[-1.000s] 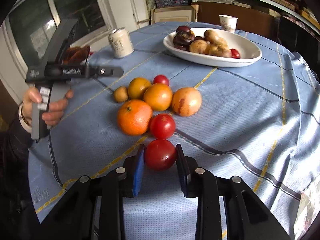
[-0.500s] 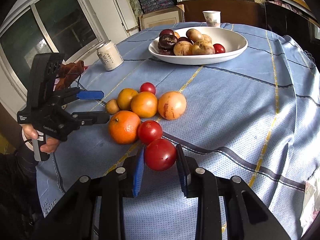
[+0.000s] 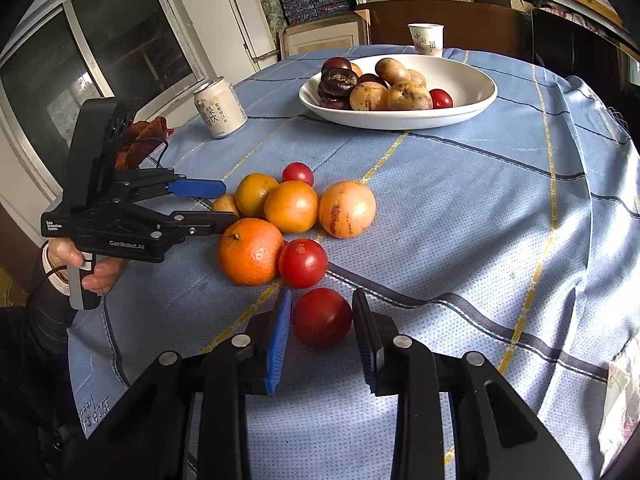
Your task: Organize fruits
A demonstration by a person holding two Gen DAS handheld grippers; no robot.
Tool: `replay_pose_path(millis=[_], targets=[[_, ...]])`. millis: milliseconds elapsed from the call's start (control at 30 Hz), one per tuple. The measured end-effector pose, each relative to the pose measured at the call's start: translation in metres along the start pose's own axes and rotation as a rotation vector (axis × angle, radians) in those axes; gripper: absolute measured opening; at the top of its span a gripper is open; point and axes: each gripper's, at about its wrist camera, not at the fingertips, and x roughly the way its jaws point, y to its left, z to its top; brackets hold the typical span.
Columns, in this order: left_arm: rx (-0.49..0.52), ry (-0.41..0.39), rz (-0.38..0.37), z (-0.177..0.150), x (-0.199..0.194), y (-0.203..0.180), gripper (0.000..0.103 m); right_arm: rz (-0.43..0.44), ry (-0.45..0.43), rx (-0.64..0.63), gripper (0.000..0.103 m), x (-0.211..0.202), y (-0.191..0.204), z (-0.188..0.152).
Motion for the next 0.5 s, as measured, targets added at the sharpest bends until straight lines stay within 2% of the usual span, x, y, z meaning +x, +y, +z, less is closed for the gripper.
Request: replay_pose_path(millis=[500], targets=[[0.075,0.006,0.019,0.004,0.007,-0.011,0.057,-0.071,0.032,-0.052,0.033,0.010,0.008,-0.003]])
